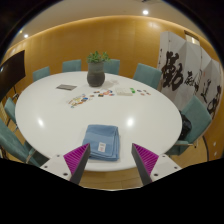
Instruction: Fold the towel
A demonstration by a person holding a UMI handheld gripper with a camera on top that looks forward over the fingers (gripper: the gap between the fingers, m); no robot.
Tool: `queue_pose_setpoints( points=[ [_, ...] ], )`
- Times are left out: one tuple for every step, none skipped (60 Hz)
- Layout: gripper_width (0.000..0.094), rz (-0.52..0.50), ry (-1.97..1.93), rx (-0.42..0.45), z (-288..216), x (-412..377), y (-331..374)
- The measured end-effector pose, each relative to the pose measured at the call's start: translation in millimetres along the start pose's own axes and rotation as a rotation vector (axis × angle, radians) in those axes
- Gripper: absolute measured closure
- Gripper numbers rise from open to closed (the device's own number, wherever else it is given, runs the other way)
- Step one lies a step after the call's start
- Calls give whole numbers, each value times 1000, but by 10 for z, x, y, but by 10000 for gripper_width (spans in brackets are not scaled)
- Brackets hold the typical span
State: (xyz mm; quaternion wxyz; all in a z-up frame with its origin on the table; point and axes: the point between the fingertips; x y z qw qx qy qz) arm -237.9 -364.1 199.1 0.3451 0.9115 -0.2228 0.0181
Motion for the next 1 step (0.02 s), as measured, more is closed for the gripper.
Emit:
queue_pose_setpoints(
  points=[
    [67, -1, 4, 1, 12, -8, 4]
  ],
)
Point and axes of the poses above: the point between the fingertips, and its own axes, seen from behind it with the camera up: x to the right, z down, y backward, against the way the camera looks, and after that the axes turned 12 degrees about z, right-handed
